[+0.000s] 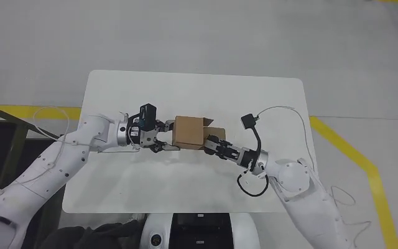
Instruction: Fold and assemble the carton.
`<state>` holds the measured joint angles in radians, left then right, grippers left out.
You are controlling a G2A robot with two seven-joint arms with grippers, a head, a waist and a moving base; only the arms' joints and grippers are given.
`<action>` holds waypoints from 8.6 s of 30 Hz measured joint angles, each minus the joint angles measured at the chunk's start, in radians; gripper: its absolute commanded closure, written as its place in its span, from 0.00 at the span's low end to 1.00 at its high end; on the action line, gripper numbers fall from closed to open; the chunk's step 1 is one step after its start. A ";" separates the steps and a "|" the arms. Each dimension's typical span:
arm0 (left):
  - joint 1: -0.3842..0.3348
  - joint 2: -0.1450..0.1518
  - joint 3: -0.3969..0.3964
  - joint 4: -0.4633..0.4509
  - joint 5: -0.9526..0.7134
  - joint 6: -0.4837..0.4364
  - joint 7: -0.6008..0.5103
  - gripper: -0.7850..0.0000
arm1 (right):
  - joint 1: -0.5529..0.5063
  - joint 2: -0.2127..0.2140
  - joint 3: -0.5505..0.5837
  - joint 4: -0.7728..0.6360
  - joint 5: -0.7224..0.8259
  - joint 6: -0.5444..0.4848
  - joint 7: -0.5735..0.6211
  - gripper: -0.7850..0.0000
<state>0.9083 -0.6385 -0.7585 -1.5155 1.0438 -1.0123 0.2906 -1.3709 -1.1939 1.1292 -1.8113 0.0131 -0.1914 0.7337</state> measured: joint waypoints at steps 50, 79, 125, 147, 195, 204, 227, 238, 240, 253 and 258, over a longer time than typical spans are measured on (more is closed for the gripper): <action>-0.118 0.052 0.189 0.035 0.119 0.000 0.233 1.00 | 0.088 0.009 -0.017 0.038 0.021 0.033 0.004 1.00; -0.118 0.052 0.189 0.035 0.119 0.000 0.233 1.00 | -0.116 0.038 0.052 -0.106 -0.015 0.096 -0.026 1.00; -0.118 0.052 0.189 0.035 0.119 0.000 0.233 1.00 | -0.049 0.041 0.116 -0.011 0.144 0.108 -0.035 1.00; -0.118 0.052 0.189 0.035 0.119 0.000 0.233 1.00 | 0.023 0.009 -0.022 0.190 0.263 0.124 -0.024 1.00; -0.118 0.052 0.189 0.035 0.119 0.000 0.233 1.00 | -0.092 0.047 0.100 -0.063 0.224 0.193 0.029 1.00; -0.118 0.052 0.189 0.035 0.119 0.000 0.233 1.00 | -0.092 0.052 0.113 -0.071 0.250 0.191 0.046 1.00; -0.118 0.052 0.189 0.035 0.119 0.000 0.233 1.00 | -0.043 0.053 0.119 0.002 0.353 0.246 0.054 0.44; -0.118 0.052 0.189 0.035 0.119 0.000 0.233 1.00 | -0.059 0.057 0.137 0.021 0.445 0.237 0.101 0.25; -0.118 0.052 0.189 0.035 0.119 0.000 0.233 1.00 | -0.065 0.058 0.140 0.013 0.448 0.232 0.101 0.27; -0.118 0.052 0.189 0.035 0.119 0.000 0.233 1.00 | -0.050 0.060 0.062 -0.056 0.287 0.258 0.076 0.80; -0.118 0.052 0.189 0.035 0.119 0.000 0.233 1.00 | -0.051 0.062 0.055 -0.070 0.251 0.273 0.053 1.00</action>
<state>0.7906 -0.5870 -0.5700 -1.4809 1.1632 -1.0123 0.5232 -1.4219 -1.1319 1.1843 -1.8810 0.2645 0.0820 0.7871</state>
